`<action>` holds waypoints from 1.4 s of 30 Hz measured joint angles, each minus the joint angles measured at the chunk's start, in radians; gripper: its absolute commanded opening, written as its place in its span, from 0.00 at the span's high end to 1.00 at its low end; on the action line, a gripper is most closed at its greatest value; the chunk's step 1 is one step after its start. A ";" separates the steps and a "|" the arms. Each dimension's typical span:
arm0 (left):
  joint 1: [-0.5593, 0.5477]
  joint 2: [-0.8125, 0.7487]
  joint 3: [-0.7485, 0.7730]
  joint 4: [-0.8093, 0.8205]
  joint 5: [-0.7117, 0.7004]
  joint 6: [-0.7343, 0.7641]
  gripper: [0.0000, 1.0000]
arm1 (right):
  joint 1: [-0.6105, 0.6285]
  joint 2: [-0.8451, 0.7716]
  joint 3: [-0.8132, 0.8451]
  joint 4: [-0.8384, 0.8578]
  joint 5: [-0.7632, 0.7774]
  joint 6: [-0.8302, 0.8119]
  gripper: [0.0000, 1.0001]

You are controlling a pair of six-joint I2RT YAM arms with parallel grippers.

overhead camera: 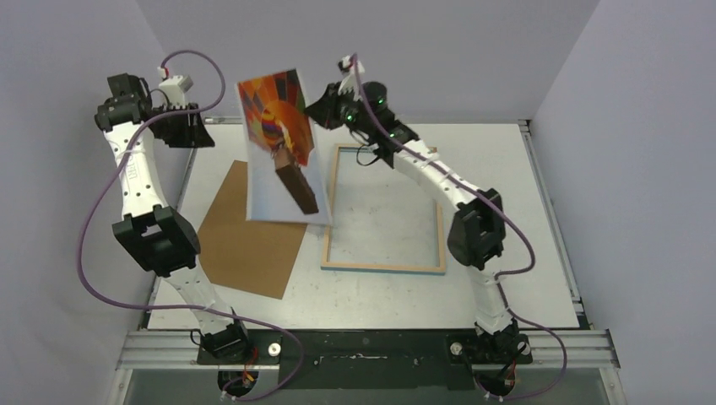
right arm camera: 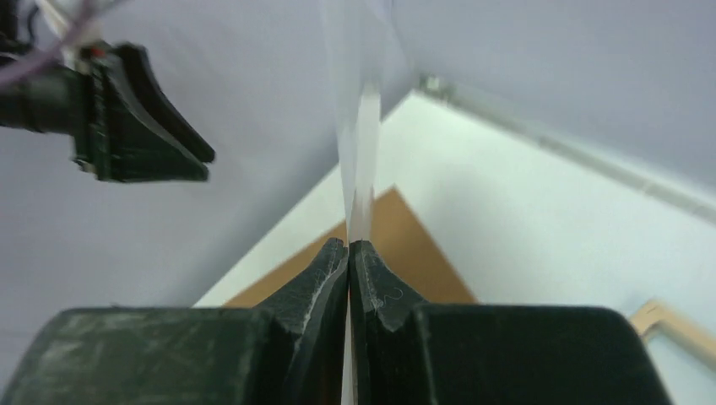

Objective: Put the photo into the frame

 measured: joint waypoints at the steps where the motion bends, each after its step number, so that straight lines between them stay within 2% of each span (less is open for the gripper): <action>1: -0.011 0.000 0.045 -0.016 0.005 -0.002 0.57 | -0.010 -0.059 0.000 -0.014 0.002 -0.039 0.95; 3: -0.046 -0.002 0.159 -0.051 0.021 -0.013 0.56 | -0.033 -0.182 -0.005 -0.031 0.018 -0.119 0.95; 7: -0.100 -0.023 0.252 -0.077 0.045 -0.060 0.54 | -0.035 -0.433 -0.093 -0.033 0.068 -0.263 0.95; 10: -0.127 -0.051 0.244 -0.072 0.048 -0.104 0.55 | 0.005 -0.591 -0.171 -0.049 0.109 -0.380 0.95; 14: -0.146 -0.105 0.139 -0.034 0.034 -0.162 0.56 | 0.101 -0.690 -0.236 -0.116 0.163 -0.529 0.95; 18: -0.131 -0.143 0.027 0.025 0.003 -0.234 0.56 | 0.219 -0.734 -0.416 -0.167 0.260 -0.653 0.95; 23: -0.069 -0.146 -0.031 0.087 -0.044 -0.303 0.57 | 0.390 -0.726 -0.648 -0.278 0.394 -0.782 0.95; 29: -0.029 -0.146 -0.053 0.124 -0.061 -0.335 0.57 | 0.566 -0.702 -0.723 -0.363 0.501 -0.861 0.95; 37: -0.081 -0.161 -0.160 0.143 -0.062 -0.306 0.57 | 0.632 -0.698 -0.777 -0.387 0.519 -0.881 0.95; 42: -0.201 -0.168 -0.292 0.147 -0.065 -0.237 0.58 | 0.684 -0.703 -0.876 -0.408 0.513 -0.892 0.94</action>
